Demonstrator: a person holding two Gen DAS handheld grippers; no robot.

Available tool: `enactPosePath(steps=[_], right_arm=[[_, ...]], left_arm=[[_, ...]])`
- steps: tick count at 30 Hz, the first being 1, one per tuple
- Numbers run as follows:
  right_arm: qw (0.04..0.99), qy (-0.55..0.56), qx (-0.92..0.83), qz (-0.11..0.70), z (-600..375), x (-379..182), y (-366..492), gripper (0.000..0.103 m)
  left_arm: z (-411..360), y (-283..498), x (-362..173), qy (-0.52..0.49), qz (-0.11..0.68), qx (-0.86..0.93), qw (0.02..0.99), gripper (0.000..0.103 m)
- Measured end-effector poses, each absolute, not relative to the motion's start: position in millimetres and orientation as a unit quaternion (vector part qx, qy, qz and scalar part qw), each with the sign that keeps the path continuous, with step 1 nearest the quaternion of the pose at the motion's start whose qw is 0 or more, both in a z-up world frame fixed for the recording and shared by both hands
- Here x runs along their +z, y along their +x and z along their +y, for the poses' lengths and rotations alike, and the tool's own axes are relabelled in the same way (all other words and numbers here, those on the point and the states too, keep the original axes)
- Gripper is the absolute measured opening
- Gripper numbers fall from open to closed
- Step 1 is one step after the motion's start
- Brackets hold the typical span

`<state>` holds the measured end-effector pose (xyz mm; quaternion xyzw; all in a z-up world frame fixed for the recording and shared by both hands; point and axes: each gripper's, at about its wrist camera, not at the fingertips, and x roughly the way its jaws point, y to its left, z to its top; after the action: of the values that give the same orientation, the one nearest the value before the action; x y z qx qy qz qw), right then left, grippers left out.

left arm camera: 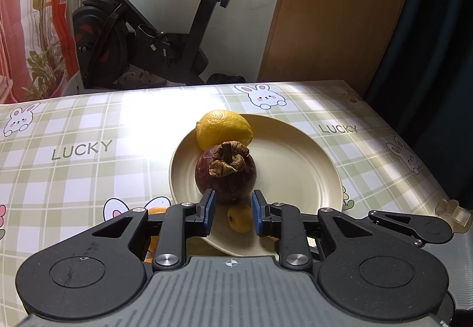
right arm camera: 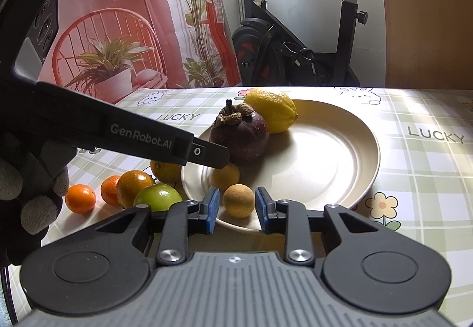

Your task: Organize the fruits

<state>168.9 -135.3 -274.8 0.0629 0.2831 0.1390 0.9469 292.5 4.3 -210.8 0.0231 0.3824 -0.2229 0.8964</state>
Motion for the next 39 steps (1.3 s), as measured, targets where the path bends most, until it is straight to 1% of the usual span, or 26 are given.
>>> enactPosePath(steps=[6, 9, 10, 11, 12, 13, 15, 21, 23, 24, 26, 28, 32, 39], right_arm=[[0.954, 0.065, 0.115, 0.27, -136, -259, 150, 0.03], [0.958, 0.067, 0.102, 0.26, -138, -252, 136, 0.03], [0.959, 0.067, 0.097, 0.256, -138, -250, 132, 0.031], [0.961, 0.067, 0.092, 0.253, -138, -248, 128, 0.031], [0.962, 0.068, 0.087, 0.251, -138, -246, 124, 0.031], [0.963, 0.069, 0.083, 0.249, -138, -245, 120, 0.031], [0.964, 0.071, 0.075, 0.246, -137, -243, 113, 0.031], [0.963, 0.063, 0.074, 0.25, -131, -244, 99, 0.046], [0.962, 0.054, 0.078, 0.255, -127, -247, 98, 0.057], [0.961, 0.052, 0.08, 0.259, -125, -248, 98, 0.058], [0.958, 0.049, 0.085, 0.269, -120, -253, 98, 0.064], [0.955, 0.042, 0.093, 0.278, -115, -257, 98, 0.066], [0.95, 0.03, 0.102, 0.292, -104, -267, 97, 0.068], [0.947, 0.035, 0.106, 0.301, -104, -278, 99, 0.068]], left_arm=[[26, 270, -185, 0.011, 0.348, -0.217, 0.912, 0.031], [36, 256, -173, 0.03, 0.326, -0.207, 0.922, 0.032], [40, 250, -168, 0.04, 0.313, -0.197, 0.928, 0.036], [45, 244, -163, 0.041, 0.302, -0.187, 0.934, 0.044], [50, 240, -160, 0.038, 0.293, -0.18, 0.938, 0.048], [55, 236, -157, 0.033, 0.287, -0.177, 0.941, 0.05], [65, 228, -152, 0.025, 0.28, -0.168, 0.945, 0.05], [81, 215, -154, -0.002, 0.287, -0.153, 0.946, 0.053], [81, 214, -158, -0.011, 0.296, -0.154, 0.943, 0.054], [82, 215, -162, -0.018, 0.302, -0.157, 0.94, 0.055], [82, 215, -168, -0.028, 0.313, -0.164, 0.935, 0.062], [78, 214, -171, -0.033, 0.318, -0.172, 0.932, 0.065], [66, 209, -182, -0.027, 0.33, -0.197, 0.923, 0.067], [35, 201, -213, -0.016, 0.374, -0.242, 0.895, 0.068]])
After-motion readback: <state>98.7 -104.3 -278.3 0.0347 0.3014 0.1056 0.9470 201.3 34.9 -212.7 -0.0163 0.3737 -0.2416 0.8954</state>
